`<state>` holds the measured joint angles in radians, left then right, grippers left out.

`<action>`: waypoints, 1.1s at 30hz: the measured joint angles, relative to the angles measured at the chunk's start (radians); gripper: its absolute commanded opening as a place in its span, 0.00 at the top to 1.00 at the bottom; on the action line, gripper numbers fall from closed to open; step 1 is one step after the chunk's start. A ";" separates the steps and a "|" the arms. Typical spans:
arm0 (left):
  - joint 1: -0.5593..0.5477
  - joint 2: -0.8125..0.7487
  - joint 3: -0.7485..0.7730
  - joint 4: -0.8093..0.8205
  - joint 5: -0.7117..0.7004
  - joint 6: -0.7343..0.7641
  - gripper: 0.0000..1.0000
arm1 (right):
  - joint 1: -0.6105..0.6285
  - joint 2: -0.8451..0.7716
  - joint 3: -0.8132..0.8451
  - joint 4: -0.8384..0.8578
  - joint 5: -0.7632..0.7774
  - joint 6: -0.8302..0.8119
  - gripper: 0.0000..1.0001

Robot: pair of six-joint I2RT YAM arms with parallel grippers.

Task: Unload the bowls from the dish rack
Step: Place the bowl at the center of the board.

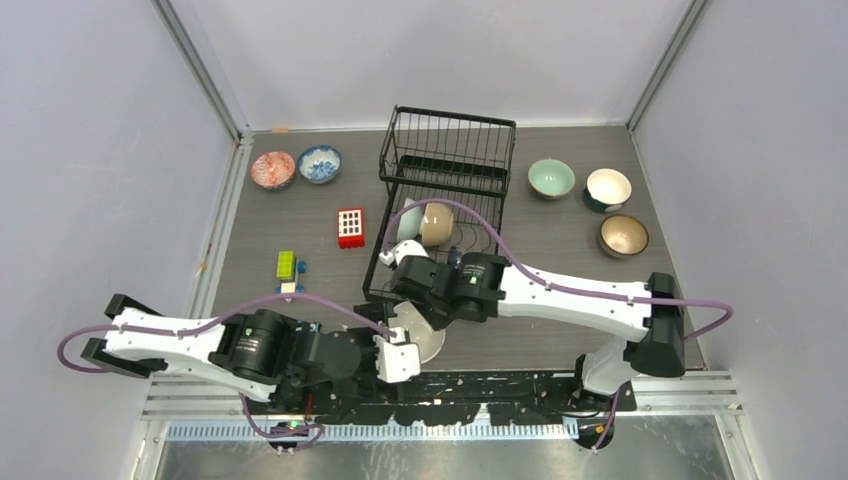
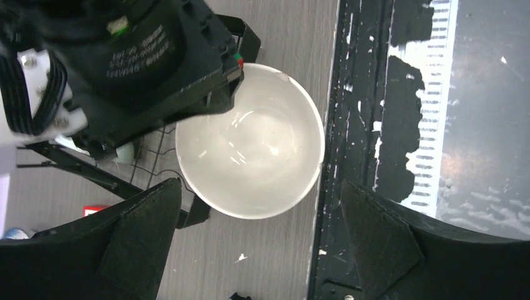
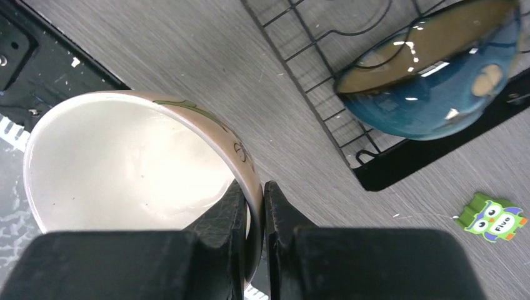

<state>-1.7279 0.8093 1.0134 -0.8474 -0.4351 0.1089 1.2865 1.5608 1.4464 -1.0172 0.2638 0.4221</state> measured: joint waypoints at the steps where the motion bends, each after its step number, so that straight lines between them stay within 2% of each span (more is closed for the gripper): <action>1: 0.000 -0.001 0.000 0.005 -0.006 -0.017 0.00 | 0.000 -0.014 -0.009 0.004 0.010 0.004 0.99; 10: 0.010 -0.041 -0.012 0.156 -0.062 -0.303 0.00 | 0.000 -0.193 -0.150 0.069 0.135 0.063 0.99; 16: 0.085 0.008 -0.014 0.183 -0.198 -0.605 0.00 | 0.000 -0.228 -0.200 0.082 0.178 0.100 0.99; 23: 0.294 0.018 -0.013 0.087 -0.245 -0.986 0.00 | 0.000 -0.229 -0.243 0.119 0.201 0.138 0.99; 27: 0.317 0.056 -0.004 0.017 -0.266 -1.112 0.00 | 0.000 -0.230 -0.245 0.141 0.211 0.159 0.99; 33: 0.319 0.138 0.002 -0.042 -0.291 -1.189 0.00 | 0.000 -0.234 -0.244 0.158 0.220 0.179 0.99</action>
<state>-1.4094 0.9474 1.0149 -0.8894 -0.7258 -1.0801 1.2865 1.3266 1.2022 -0.8597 0.4843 0.6014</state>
